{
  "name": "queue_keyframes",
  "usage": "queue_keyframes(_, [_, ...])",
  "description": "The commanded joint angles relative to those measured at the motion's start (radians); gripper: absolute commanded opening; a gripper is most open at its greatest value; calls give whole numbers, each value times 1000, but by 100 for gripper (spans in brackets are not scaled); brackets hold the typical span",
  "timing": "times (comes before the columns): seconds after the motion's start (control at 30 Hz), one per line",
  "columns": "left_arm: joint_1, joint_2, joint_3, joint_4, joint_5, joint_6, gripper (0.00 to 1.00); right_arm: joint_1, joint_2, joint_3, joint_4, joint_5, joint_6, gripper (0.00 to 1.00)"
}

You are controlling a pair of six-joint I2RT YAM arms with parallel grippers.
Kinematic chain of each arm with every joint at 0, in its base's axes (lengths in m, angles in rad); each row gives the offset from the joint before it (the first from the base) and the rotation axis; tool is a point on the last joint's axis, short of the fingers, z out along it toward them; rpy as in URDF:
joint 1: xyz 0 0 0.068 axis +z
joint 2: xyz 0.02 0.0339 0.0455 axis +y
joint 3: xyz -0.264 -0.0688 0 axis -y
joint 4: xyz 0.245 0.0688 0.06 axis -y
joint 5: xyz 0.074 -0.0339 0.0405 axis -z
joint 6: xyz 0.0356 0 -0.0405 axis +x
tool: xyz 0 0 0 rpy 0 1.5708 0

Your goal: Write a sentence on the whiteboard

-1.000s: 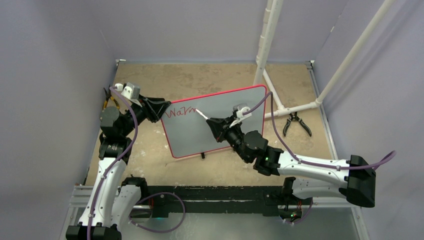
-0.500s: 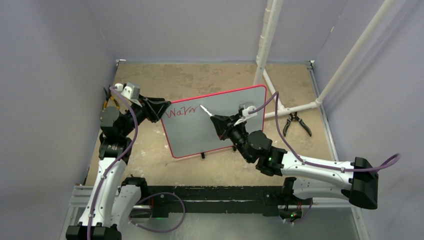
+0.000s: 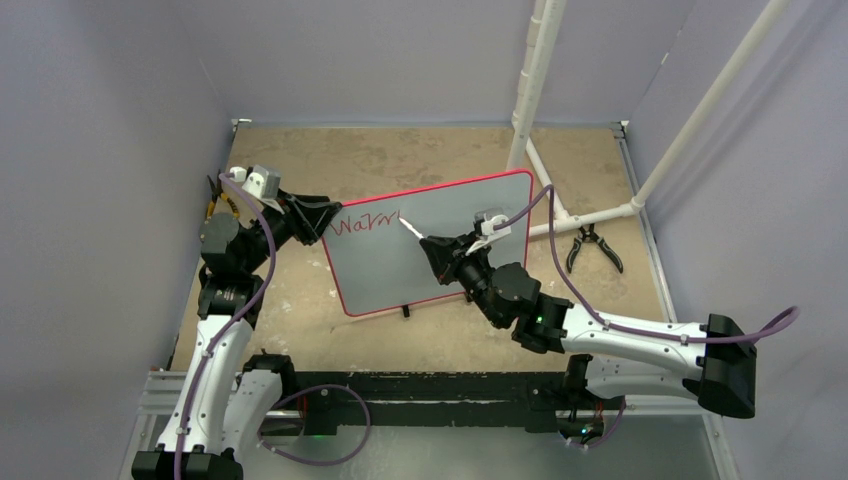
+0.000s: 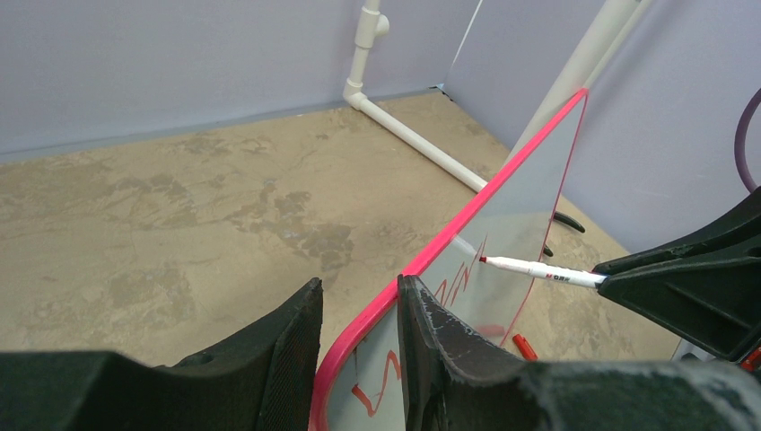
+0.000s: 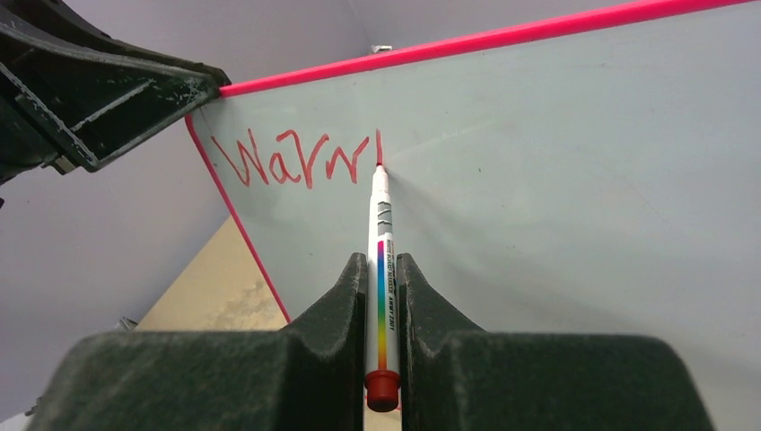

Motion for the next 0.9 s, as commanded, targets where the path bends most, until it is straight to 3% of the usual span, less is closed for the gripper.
queue_keyframes(0.0, [1, -2, -3, 10, 23, 18, 34, -5, -15, -24, -33, 5, 23, 0])
queue_keyframes(0.43, [1, -1, -3, 12, 24, 18, 34, -4, -82, -20, 9, -34, -15, 0])
queue_keyframes(0.87, [2, -1, -4, 12, 23, 18, 34, -4, -32, 15, 26, -26, -50, 0])
